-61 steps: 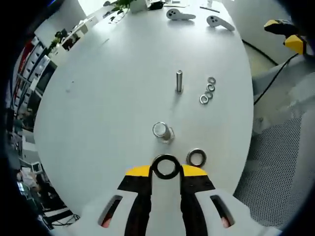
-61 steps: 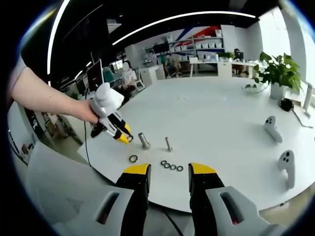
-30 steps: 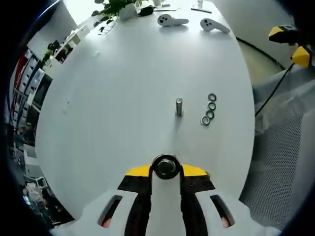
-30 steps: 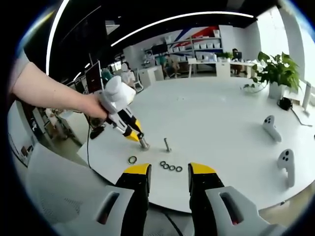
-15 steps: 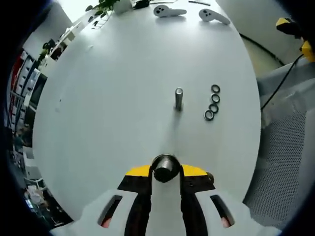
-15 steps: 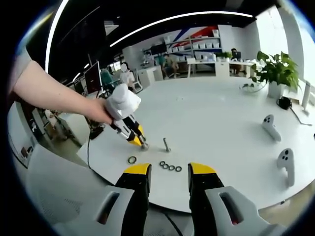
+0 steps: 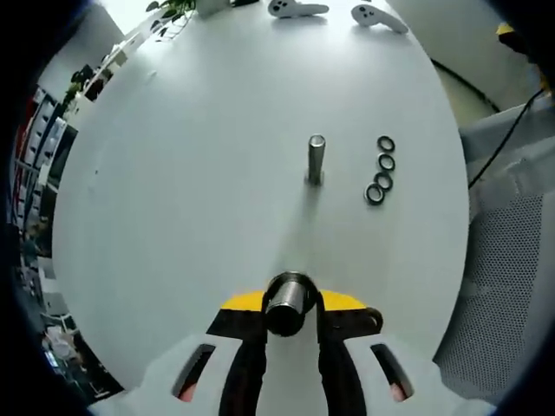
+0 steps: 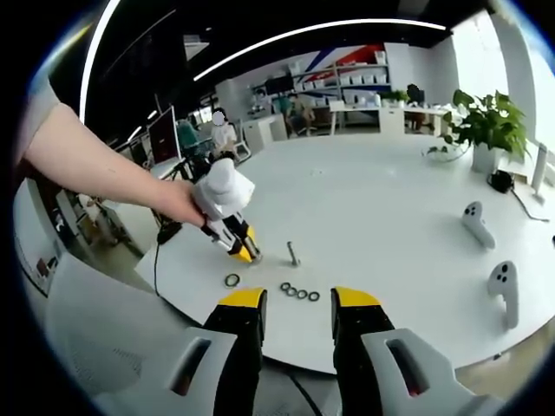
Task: Place the washer onto the threaded stud by aligning its center hole with the stud, sliding it down to the base, and recovering from edge contact or off-axis alignment until the washer reaches the visible bottom stop.
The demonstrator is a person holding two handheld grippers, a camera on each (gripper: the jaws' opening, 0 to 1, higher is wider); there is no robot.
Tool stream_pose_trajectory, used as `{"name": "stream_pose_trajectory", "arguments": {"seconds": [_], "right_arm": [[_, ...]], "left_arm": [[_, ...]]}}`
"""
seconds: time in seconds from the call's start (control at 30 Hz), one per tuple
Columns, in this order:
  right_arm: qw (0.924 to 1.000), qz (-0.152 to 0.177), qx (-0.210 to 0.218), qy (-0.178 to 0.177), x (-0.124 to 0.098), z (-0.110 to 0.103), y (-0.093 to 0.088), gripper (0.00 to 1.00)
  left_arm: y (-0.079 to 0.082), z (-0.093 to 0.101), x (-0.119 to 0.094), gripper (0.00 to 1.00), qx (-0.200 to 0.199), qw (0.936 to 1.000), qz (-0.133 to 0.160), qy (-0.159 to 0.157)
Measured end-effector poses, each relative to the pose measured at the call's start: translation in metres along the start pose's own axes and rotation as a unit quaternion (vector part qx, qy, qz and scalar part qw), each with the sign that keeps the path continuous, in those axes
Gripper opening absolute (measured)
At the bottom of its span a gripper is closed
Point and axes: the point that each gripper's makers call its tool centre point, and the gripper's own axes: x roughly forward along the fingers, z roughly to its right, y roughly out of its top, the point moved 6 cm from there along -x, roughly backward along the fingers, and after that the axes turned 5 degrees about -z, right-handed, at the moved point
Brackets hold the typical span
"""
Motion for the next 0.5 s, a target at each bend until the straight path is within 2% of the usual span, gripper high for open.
{"name": "stream_pose_trajectory", "arguments": {"seconds": [0.2, 0.5], "right_arm": [[1.0000, -0.003, -0.002, 0.001, 0.0005, -0.0003, -0.0004, 0.32], [1.0000, -0.003, -0.004, 0.003, 0.0006, -0.0006, -0.0006, 0.31]], "left_arm": [[0.0013, -0.0006, 0.0019, 0.20, -0.006, 1.0000, 0.004, -0.004], [-0.0027, 0.0001, -0.0001, 0.20, -0.041, 0.9991, 0.015, 0.000]]}}
